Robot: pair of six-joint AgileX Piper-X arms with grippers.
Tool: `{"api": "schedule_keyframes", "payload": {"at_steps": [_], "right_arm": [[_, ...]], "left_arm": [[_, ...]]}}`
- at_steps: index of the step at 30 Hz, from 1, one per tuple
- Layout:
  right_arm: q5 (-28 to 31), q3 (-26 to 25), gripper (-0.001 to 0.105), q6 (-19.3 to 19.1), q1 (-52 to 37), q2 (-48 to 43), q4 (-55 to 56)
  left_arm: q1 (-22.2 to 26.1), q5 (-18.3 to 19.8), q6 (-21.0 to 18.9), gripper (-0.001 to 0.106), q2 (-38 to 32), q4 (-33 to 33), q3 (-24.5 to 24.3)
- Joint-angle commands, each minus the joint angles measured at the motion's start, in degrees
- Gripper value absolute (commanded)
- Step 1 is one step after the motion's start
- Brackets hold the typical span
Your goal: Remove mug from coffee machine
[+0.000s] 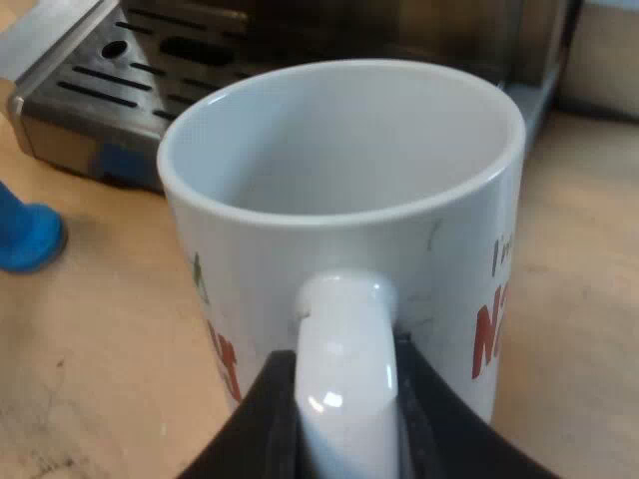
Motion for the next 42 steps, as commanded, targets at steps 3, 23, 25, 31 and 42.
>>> {"api": "schedule_keyframes", "payload": {"at_steps": [3, 23, 25, 31, 42], "right_arm": [[0.9, -0.8, 0.0, 1.3, 0.1, -1.4, 1.8], [19.5, 14.6, 0.0, 1.2, 0.1, -1.5, -20.3], [21.6, 16.0, 0.0, 1.2, 0.1, -1.5, -23.7], [28.2, 18.6, 0.0, 1.2, -0.1, -1.5, -30.0], [30.1, 22.9, 0.0, 1.2, -1.9, -0.8, -38.3]], "left_arm": [[-0.7, 0.7, -0.2, 0.086, 0.1, 0.0, -0.3], [-0.7, 0.7, 3.4, 0.086, 0.1, -3.3, 8.0], [-0.7, 0.7, 3.4, 0.086, 0.1, -3.3, 8.0], [-0.7, -0.2, 3.4, 0.086, 0.1, -3.2, 8.0], [-0.7, -2.2, 3.2, 0.086, 1.9, -3.2, 8.0]]}}
